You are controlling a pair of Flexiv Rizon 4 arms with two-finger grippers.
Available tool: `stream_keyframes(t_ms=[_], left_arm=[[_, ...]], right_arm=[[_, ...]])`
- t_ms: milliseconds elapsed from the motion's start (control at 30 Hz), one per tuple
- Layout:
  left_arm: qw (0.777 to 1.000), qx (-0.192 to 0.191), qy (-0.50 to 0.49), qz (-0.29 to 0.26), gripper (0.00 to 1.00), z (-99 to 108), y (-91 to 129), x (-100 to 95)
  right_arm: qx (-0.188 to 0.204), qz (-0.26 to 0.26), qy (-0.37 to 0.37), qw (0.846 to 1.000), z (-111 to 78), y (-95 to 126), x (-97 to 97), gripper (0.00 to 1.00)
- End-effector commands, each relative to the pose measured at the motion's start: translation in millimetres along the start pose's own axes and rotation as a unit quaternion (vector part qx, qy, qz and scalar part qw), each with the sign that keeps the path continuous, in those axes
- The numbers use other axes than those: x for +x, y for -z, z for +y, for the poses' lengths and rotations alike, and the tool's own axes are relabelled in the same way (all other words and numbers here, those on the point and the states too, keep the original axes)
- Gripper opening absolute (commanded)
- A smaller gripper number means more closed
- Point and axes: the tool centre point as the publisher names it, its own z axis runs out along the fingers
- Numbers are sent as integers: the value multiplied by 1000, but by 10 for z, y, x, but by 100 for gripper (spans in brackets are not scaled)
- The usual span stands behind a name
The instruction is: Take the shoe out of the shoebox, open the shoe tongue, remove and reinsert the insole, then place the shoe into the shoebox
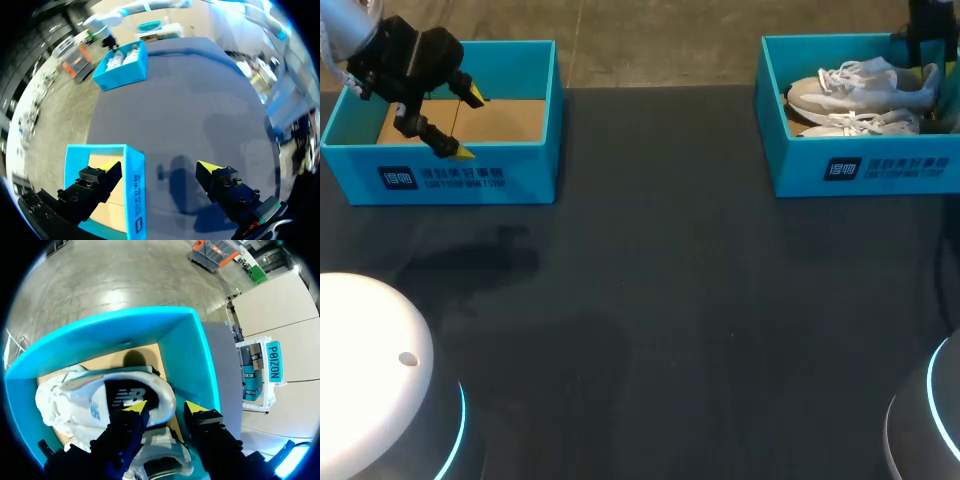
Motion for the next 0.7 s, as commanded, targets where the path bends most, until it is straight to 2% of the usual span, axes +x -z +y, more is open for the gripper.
stream_keyframes(t_ms=[33,167,267,367,400,500,600,700], left_arm=[[987,-42,157,-5,100,-111,-3,-235],[962,-81,259,-17,100,-140,12,-371],[949,-100,298,-29,100,-141,12,-412],[924,-131,355,-49,100,-164,15,-439],[916,-137,373,-56,100,-172,22,-446],[886,-153,430,-83,100,-186,32,-460],[844,-169,498,-105,100,-176,23,-418],[817,-170,542,-101,100,-179,-15,-341]], right_arm=[[-18,11,5,1000,-235,176,-69,48],[-28,21,24,999,-339,308,-69,48],[-35,29,29,999,-411,397,-76,51],[-44,34,38,998,-512,506,-86,57],[-47,38,42,997,-548,548,-94,55],[-56,44,48,996,-654,662,-120,57],[-58,45,48,996,-770,750,-137,59],[-58,47,47,996,-895,827,-143,58]])
